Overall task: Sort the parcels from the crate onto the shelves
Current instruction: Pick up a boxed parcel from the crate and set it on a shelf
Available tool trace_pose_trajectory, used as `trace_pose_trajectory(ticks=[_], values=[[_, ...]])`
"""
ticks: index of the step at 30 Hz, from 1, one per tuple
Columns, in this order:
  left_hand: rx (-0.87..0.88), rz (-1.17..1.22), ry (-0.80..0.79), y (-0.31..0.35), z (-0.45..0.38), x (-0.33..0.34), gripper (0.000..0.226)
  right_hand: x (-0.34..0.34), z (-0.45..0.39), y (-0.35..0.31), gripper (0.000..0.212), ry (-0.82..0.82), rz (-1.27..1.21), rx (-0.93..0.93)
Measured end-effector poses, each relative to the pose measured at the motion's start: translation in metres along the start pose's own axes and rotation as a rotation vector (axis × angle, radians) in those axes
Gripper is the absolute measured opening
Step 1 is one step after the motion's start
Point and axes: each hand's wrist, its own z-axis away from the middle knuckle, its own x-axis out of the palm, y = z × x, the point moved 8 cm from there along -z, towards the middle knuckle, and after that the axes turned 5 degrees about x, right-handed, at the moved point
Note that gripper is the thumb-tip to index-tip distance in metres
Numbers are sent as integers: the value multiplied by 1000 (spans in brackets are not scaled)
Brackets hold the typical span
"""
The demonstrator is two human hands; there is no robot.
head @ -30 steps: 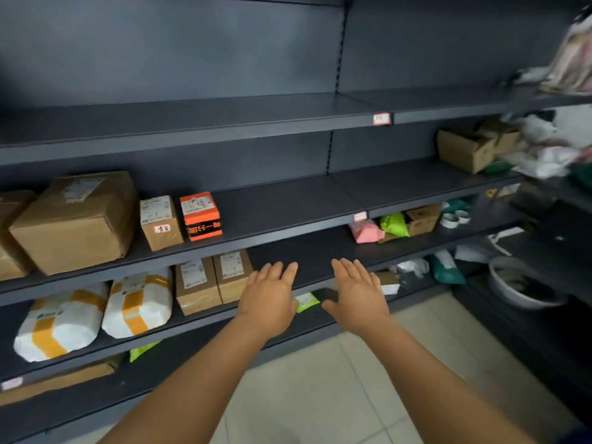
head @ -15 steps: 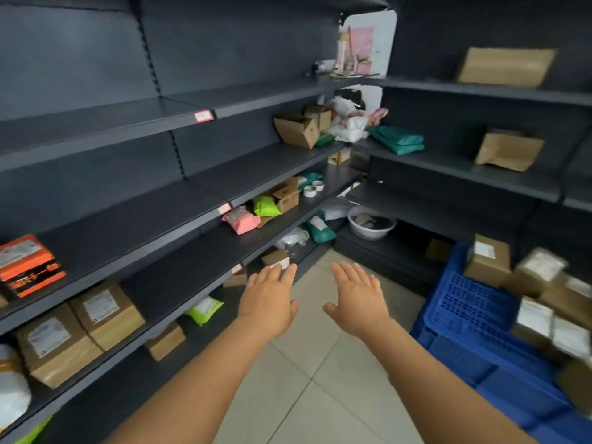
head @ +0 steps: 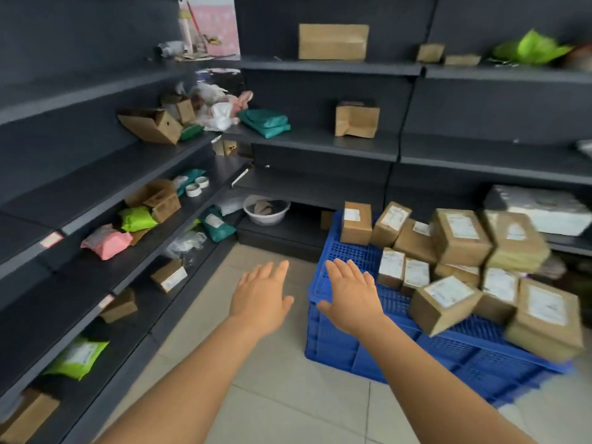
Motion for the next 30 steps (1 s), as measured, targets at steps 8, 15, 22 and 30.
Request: trace_pose_trajectory(ticks=[8, 15, 22, 30], values=[[111, 14, -29, 121, -73, 36, 67, -14, -17, 144, 81, -13, -22, 141], [196, 28, -143, 191, -121, 86, 69, -7, -19, 235, 82, -35, -94, 305], [287, 42, -256, 232, -168, 128, 69, 21, -33, 286, 78, -91, -174, 464], [354, 84, -348, 247, -251, 159, 68, 26, -92, 326, 78, -113, -225, 615]])
